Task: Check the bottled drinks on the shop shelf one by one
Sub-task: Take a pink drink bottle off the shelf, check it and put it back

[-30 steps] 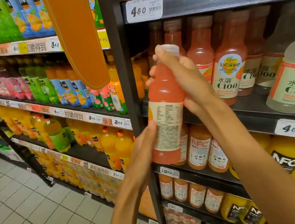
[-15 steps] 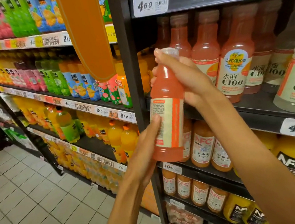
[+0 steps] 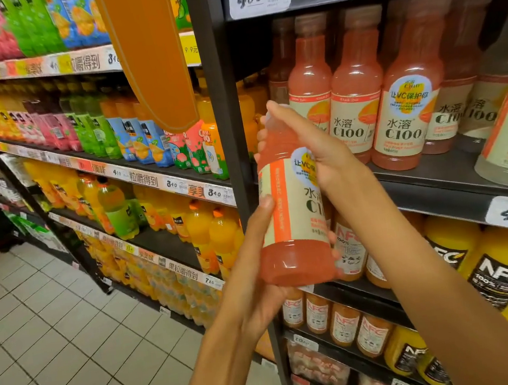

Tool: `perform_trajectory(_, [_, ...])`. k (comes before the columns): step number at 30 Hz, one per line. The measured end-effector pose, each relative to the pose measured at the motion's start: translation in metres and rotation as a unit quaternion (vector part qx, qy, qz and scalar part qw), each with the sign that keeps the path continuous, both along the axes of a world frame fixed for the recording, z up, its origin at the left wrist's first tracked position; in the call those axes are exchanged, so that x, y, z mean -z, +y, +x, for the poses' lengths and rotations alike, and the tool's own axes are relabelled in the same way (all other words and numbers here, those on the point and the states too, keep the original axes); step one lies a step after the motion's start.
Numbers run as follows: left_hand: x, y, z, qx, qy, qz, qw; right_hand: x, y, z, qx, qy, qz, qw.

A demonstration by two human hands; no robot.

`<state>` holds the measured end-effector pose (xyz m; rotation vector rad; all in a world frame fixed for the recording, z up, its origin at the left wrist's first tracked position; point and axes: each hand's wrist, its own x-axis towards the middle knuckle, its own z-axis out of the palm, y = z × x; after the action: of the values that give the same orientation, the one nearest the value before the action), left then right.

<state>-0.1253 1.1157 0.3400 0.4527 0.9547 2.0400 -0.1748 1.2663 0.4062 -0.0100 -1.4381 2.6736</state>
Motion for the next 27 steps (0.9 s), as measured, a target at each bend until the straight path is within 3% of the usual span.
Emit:
perform_trajectory(2, [-0.001, -0.004, -0.003, -0.039, 0.031, -0.044, 0.998, 0.002, 0.003, -0.003, 0.016, -0.046, 0.019, 0.999])
perform_trajectory(6, [-0.010, -0.007, -0.001, -0.010, -0.036, 0.014, 0.999, 0.013, 0.006, -0.011, 0.002, -0.143, 0.000, 0.990])
perform_trajectory(14, [-0.018, -0.010, -0.002, 0.002, -0.095, 0.030, 0.995, 0.045, 0.001, -0.014, -0.048, -0.184, -0.062, 0.980])
perform_trajectory(17, [-0.015, -0.010, -0.003, 0.002, -0.070, 0.014, 0.997, 0.031, -0.002, -0.015, -0.031, -0.145, -0.035, 0.988])
perform_trajectory(20, [-0.008, -0.011, -0.009, -0.041, 0.010, -0.045, 0.998, 0.011, -0.001, -0.014, 0.026, -0.033, -0.015, 0.999])
perform_trajectory(24, [-0.001, -0.010, -0.014, -0.137, 0.206, -0.155, 0.956, -0.013, 0.002, 0.000, 0.086, 0.104, 0.071, 0.988])
perform_trajectory(27, [0.007, -0.003, -0.016, -0.177, 0.258, -0.150, 0.938, -0.022, -0.002, 0.013, 0.100, 0.148, 0.189, 0.966])
